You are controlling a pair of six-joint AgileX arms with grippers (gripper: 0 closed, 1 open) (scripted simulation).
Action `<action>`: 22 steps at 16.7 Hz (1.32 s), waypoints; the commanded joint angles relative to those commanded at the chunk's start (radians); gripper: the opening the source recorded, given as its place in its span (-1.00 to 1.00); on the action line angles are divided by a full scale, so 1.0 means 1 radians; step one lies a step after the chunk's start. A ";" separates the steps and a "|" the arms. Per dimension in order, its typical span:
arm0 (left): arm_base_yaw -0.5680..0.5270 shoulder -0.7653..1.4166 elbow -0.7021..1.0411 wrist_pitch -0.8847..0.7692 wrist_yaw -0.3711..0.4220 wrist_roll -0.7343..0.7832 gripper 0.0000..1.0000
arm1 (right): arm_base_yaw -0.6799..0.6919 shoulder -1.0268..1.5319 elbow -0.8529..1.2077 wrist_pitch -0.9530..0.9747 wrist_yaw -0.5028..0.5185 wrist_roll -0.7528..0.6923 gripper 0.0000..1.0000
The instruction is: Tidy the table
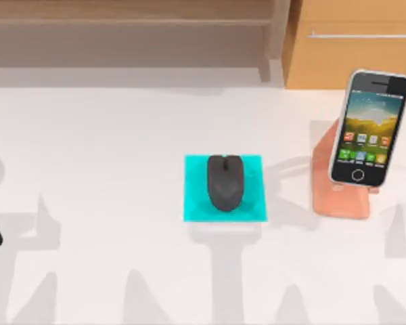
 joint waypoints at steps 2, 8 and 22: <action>0.089 0.165 0.021 0.083 0.078 0.015 1.00 | 0.000 0.000 0.000 0.000 0.000 0.000 1.00; 0.356 0.810 0.121 0.418 0.322 0.058 1.00 | 0.000 0.000 0.000 0.000 0.000 0.000 1.00; 0.546 1.686 0.398 1.187 0.588 0.071 1.00 | 0.000 0.000 0.000 0.000 0.000 0.000 1.00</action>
